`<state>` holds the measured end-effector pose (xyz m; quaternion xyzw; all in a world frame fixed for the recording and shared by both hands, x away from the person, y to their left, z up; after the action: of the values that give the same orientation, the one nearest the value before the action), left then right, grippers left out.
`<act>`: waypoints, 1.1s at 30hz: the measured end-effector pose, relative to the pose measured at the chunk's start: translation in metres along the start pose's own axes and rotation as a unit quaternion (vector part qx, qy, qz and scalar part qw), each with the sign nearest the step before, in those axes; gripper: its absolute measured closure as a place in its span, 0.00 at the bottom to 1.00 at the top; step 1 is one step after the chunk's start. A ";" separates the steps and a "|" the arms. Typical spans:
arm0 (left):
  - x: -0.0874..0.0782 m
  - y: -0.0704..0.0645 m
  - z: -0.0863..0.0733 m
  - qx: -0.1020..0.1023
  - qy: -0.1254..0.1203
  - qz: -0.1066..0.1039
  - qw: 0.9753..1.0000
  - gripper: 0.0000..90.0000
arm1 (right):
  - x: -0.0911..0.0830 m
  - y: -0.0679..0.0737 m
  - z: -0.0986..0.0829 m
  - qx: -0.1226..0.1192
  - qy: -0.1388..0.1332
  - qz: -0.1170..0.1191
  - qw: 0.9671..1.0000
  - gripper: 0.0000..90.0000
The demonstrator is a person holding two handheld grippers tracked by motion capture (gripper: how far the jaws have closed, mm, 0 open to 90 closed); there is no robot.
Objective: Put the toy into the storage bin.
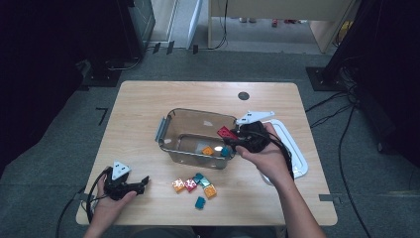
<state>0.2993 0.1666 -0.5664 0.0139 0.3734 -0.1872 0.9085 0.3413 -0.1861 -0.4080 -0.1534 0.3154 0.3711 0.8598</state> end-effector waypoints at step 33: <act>0.000 0.000 0.000 0.001 0.001 0.002 1.000 0.14 | -0.025 0.010 -0.065 0.040 -0.014 -0.025 0.999 0.10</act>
<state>0.2999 0.1666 -0.5664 0.0156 0.3746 -0.1860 0.9082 0.2925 -0.2251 -0.4409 -0.1211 0.3141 0.3386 0.8786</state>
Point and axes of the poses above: each handheld gripper's, and its own axes: x roughly forward along the jaws, z roughly out of its top, y roughly to its left, the point moved 7 cm from there along x, roughly forward along the jaws, and after that the axes turned 9 degrees about -x, right-handed, at the moved point
